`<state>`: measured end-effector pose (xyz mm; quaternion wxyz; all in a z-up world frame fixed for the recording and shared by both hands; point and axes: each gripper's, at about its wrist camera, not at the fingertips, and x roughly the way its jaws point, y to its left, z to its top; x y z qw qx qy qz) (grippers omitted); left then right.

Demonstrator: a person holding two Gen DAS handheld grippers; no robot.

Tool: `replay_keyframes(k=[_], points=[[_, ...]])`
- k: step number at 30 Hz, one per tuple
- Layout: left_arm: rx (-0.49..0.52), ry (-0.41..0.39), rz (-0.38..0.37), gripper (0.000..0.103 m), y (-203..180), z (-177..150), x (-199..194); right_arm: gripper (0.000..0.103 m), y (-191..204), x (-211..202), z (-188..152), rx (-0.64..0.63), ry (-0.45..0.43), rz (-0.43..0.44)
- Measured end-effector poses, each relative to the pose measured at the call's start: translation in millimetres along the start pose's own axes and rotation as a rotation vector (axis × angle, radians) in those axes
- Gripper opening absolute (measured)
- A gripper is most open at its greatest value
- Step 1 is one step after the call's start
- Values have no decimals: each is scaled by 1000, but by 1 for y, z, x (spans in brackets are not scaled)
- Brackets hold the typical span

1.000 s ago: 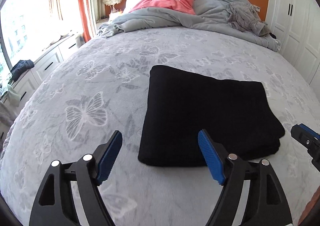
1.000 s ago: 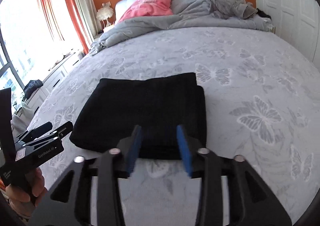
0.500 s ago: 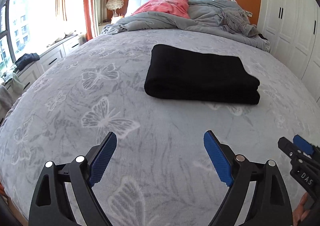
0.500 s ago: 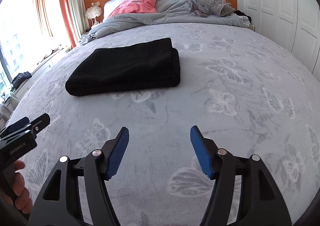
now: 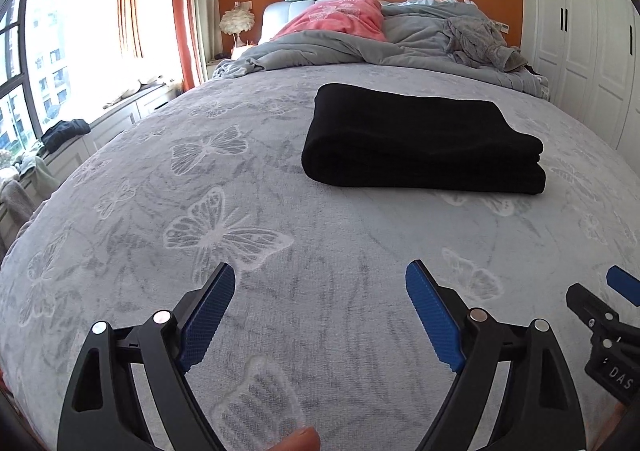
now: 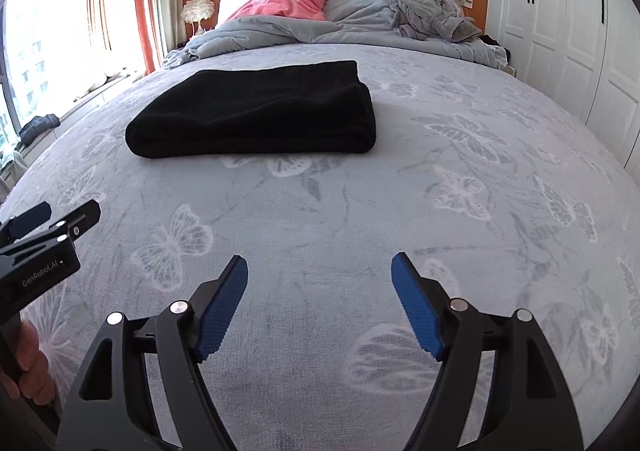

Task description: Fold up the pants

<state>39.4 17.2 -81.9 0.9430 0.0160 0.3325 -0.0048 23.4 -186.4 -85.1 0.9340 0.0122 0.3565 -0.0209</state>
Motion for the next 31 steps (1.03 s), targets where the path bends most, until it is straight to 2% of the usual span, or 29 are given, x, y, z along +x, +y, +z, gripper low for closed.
replay_keyframes(k=[3,10,20,31], points=[[-2,3,-12,80,1,0,1,79,0,0,-1,-3,-8,-12],[7,-10,-16,77,-2,-1,-1,79,-6,0,0,30,-3,-5],[-43,-17,-16,78,6,-1,-1,79,-6,1,-2,27,-2,-5],[17,-27,-16,77,-4,-2,-3,83,-5,1,-2,30,-4,-6]])
